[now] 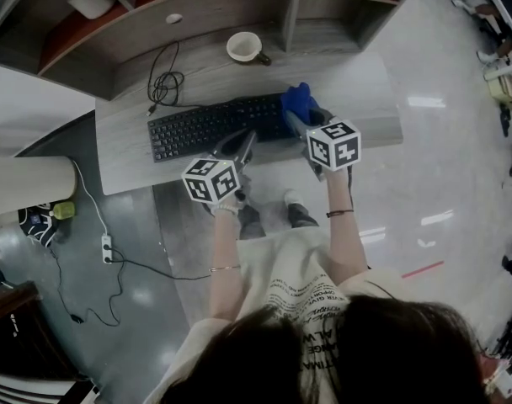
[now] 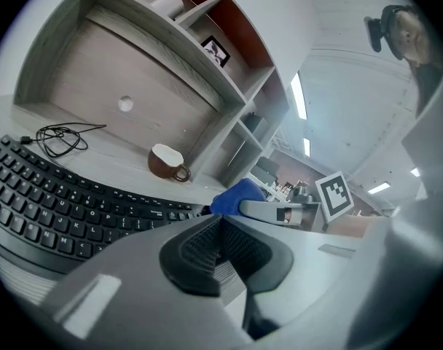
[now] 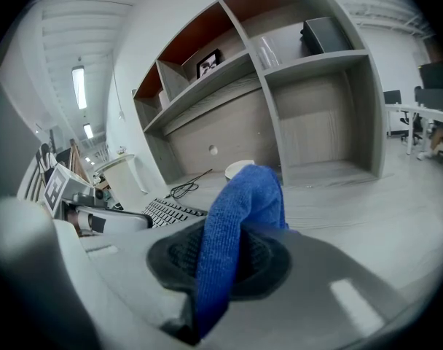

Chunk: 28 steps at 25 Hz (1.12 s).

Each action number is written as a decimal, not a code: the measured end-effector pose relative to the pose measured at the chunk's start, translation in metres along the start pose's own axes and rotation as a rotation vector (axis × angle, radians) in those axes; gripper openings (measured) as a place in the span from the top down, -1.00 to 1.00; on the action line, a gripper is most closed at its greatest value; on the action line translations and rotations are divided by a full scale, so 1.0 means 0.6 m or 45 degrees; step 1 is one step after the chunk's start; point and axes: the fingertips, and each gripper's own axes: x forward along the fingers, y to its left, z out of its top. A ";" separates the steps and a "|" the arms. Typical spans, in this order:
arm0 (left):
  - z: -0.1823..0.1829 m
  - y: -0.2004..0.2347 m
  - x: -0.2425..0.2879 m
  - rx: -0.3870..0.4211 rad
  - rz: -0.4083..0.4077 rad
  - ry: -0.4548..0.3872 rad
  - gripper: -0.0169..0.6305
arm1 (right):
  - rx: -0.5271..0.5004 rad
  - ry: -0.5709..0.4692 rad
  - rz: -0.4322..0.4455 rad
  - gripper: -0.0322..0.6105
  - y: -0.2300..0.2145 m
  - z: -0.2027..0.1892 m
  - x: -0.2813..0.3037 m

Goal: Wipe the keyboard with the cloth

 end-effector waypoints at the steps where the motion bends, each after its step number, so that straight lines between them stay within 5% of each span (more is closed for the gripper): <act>1: 0.000 0.003 -0.002 -0.001 0.001 0.002 0.95 | 0.004 0.001 -0.002 0.72 0.001 -0.001 0.002; 28: 0.003 0.053 -0.057 -0.005 -0.006 0.024 0.95 | 0.077 -0.020 -0.039 0.72 0.047 -0.008 0.042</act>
